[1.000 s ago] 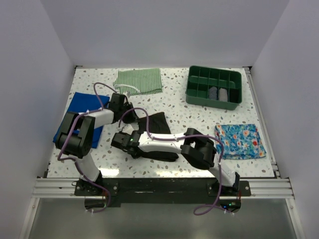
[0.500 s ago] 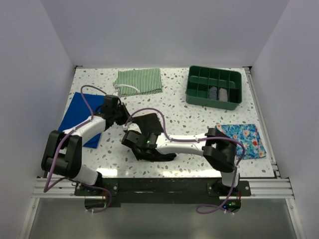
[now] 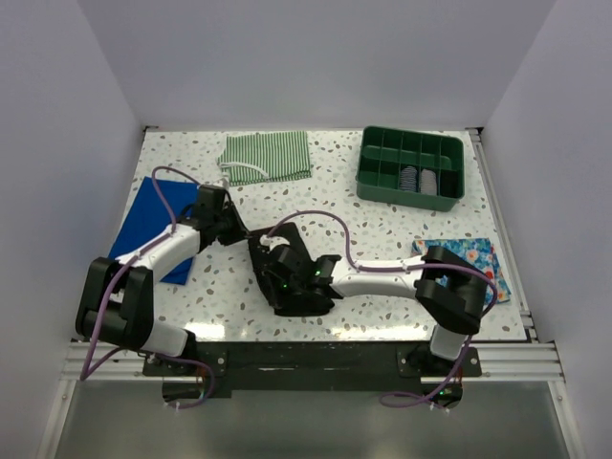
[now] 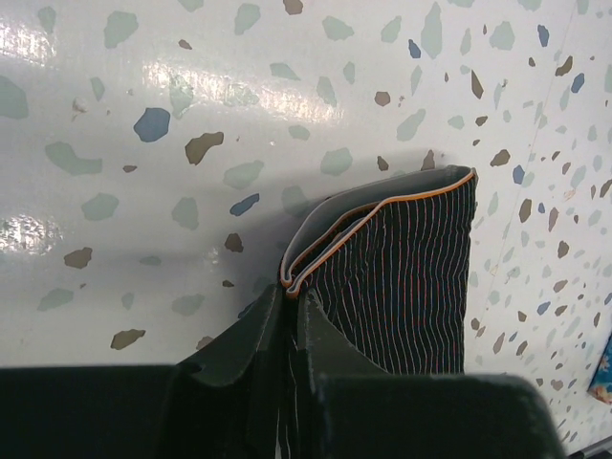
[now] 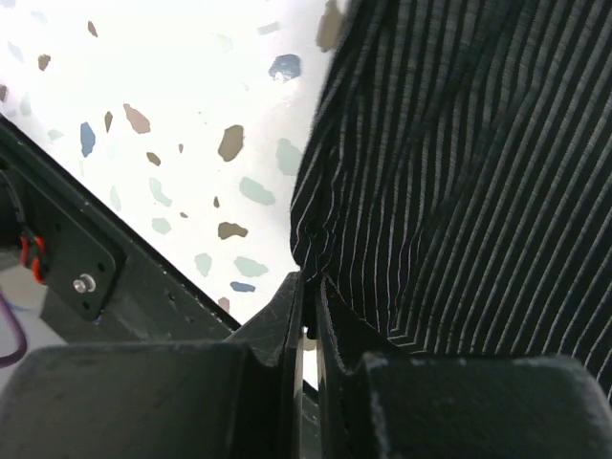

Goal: Roll the underwear
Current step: Fold the underwear at the center of the board.

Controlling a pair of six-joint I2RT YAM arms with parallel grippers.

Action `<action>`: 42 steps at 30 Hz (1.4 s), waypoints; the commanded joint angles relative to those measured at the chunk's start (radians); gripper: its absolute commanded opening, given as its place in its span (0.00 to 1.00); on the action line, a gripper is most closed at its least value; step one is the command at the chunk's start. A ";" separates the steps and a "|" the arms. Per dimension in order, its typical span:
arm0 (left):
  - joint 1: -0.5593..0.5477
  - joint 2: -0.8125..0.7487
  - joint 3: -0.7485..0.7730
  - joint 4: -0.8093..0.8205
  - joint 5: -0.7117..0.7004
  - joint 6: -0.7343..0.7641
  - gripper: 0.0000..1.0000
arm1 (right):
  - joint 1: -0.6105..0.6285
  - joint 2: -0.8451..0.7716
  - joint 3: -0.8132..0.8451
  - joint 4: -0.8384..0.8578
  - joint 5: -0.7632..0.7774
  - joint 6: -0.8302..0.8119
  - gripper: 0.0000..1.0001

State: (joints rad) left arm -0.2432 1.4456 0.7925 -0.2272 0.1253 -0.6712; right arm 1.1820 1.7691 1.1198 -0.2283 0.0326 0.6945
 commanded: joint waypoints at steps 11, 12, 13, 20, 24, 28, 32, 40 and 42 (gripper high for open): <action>-0.067 0.047 0.158 -0.024 -0.032 -0.018 0.00 | -0.105 -0.158 -0.196 0.284 -0.171 0.103 0.02; -0.079 0.059 0.171 -0.024 -0.035 -0.019 0.00 | -0.111 -0.160 -0.205 0.288 -0.175 0.112 0.02; -0.085 0.065 0.177 -0.026 -0.041 -0.022 0.00 | -0.117 -0.169 -0.216 0.306 -0.181 0.118 0.02; -0.126 0.118 0.244 -0.070 -0.082 -0.030 0.00 | -0.159 -0.214 -0.316 0.391 -0.217 0.169 0.01; -0.140 0.142 0.267 -0.063 -0.087 -0.051 0.00 | -0.179 -0.230 -0.342 0.405 -0.217 0.184 0.01; -0.154 0.197 0.339 -0.106 -0.093 -0.053 0.00 | -0.191 -0.253 -0.382 0.417 -0.191 0.200 0.01; -0.176 0.245 0.384 -0.123 -0.093 -0.059 0.00 | -0.202 -0.260 -0.429 0.438 -0.177 0.221 0.01; -0.206 0.328 0.439 -0.127 -0.085 -0.080 0.00 | -0.205 -0.250 -0.518 0.538 -0.137 0.272 0.01; -0.211 0.351 0.455 -0.126 -0.079 -0.080 0.00 | -0.205 -0.252 -0.534 0.552 -0.125 0.280 0.02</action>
State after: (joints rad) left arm -0.4473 1.7638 1.1839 -0.3672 0.0521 -0.7265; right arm 0.9752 1.5352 0.6125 0.2432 -0.1200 0.9409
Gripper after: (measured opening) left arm 0.127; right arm 0.069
